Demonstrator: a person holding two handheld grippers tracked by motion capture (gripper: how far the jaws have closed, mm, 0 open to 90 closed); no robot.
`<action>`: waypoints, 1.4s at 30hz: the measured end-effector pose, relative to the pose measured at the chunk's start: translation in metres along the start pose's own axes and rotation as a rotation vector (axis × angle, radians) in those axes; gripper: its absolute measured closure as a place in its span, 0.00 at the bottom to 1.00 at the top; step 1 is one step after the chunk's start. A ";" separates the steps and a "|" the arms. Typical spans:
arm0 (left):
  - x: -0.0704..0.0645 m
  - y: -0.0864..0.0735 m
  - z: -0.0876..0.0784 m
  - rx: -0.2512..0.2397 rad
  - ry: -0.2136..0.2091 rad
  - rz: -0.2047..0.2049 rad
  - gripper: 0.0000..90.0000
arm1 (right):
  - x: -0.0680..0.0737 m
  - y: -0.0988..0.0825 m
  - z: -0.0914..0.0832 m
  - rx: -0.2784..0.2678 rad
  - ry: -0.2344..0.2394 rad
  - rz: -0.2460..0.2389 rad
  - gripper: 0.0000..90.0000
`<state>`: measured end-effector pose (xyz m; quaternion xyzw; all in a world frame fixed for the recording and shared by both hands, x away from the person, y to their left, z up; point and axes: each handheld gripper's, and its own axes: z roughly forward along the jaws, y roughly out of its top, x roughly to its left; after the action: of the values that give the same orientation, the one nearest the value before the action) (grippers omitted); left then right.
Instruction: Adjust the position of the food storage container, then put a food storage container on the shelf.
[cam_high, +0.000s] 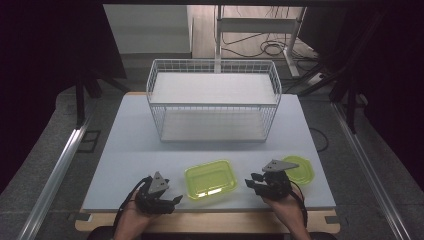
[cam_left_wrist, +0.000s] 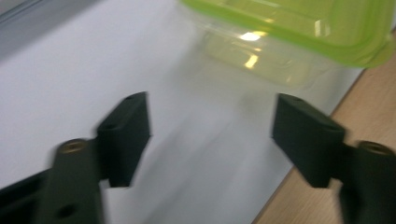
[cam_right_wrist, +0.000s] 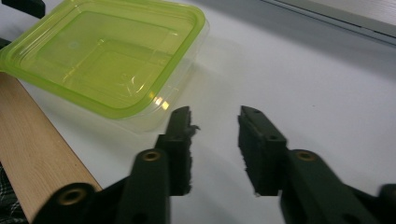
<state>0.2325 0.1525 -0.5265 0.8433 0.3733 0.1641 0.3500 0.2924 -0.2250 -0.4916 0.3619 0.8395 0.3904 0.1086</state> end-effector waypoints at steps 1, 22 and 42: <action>0.001 -0.002 -0.001 -0.001 0.007 -0.005 0.22 | 0.000 0.000 0.000 0.000 0.000 0.001 0.64; 0.002 -0.009 -0.004 -0.032 0.044 0.019 0.02 | -0.007 0.006 0.007 -0.019 0.109 0.147 0.38; 0.000 -0.009 0.000 -0.010 0.054 0.053 0.02 | -0.017 0.037 0.047 0.047 0.266 0.285 0.62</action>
<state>0.2277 0.1564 -0.5332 0.8465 0.3591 0.1979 0.3396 0.3457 -0.1931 -0.4979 0.4246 0.7957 0.4266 -0.0683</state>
